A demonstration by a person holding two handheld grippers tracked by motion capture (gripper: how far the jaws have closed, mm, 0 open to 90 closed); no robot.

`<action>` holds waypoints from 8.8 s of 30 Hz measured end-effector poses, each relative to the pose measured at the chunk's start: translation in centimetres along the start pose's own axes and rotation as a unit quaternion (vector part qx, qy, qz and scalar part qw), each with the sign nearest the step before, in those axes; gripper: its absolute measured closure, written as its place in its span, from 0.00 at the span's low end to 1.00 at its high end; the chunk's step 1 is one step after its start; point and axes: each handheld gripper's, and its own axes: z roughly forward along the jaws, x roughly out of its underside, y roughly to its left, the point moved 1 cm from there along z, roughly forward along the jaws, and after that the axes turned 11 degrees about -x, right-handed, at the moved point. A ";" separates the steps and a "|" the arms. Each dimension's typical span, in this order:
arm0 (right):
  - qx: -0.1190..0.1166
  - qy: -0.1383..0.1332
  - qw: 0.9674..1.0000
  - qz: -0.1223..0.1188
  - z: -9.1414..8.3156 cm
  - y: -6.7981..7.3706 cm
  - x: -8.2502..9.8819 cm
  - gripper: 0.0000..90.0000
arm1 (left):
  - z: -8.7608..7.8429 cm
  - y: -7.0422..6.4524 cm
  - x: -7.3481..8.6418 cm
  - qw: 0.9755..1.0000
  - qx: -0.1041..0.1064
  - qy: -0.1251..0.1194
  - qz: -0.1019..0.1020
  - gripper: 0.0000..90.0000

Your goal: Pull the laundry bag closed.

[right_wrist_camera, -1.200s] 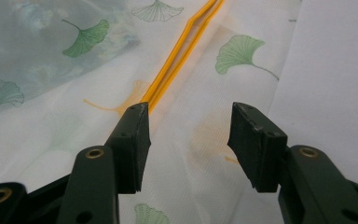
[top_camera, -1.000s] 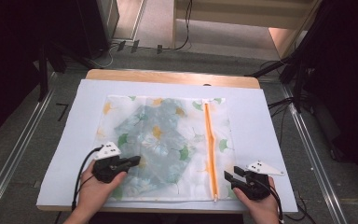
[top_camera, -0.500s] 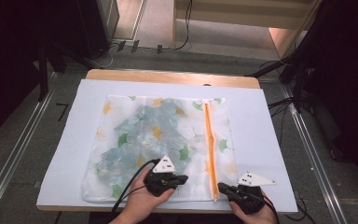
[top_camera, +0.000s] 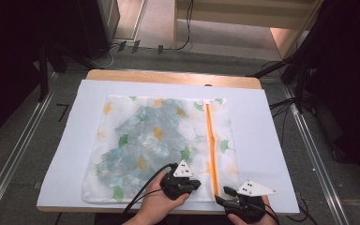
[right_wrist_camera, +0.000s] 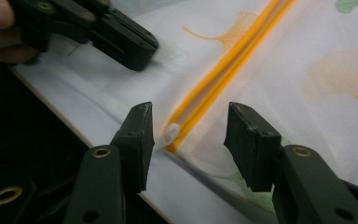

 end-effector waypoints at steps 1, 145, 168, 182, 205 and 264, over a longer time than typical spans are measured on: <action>-0.011 -0.003 1.000 -0.008 -0.1 0.5 0.1 0.61 | 0.3 -0.6 -0.2 1.000 0.011 0.001 0.009 0.98; -0.024 0.035 0.999 -0.017 1.0 -0.2 -1.0 1.00 | 0.7 -1.3 0.4 0.998 0.063 0.012 -0.015 1.00; -0.015 0.040 0.999 0.010 1.2 -0.6 -2.2 1.00 | 1.2 -2.0 0.1 0.997 0.077 0.017 -0.013 1.00; -0.033 0.045 0.997 0.049 1.0 -0.9 -1.3 1.00 | 1.6 -2.7 -0.1 0.997 0.073 0.011 -0.032 1.00; 0.003 0.024 0.999 0.022 1.0 -1.4 -3.2 1.00 | 1.6 -2.9 0.1 0.997 0.070 0.009 -0.021 1.00; 0.072 -0.012 0.997 0.021 8.5 -13.6 -20.4 1.00 | 1.5 -2.9 0.2 0.997 0.068 0.004 -0.019 1.00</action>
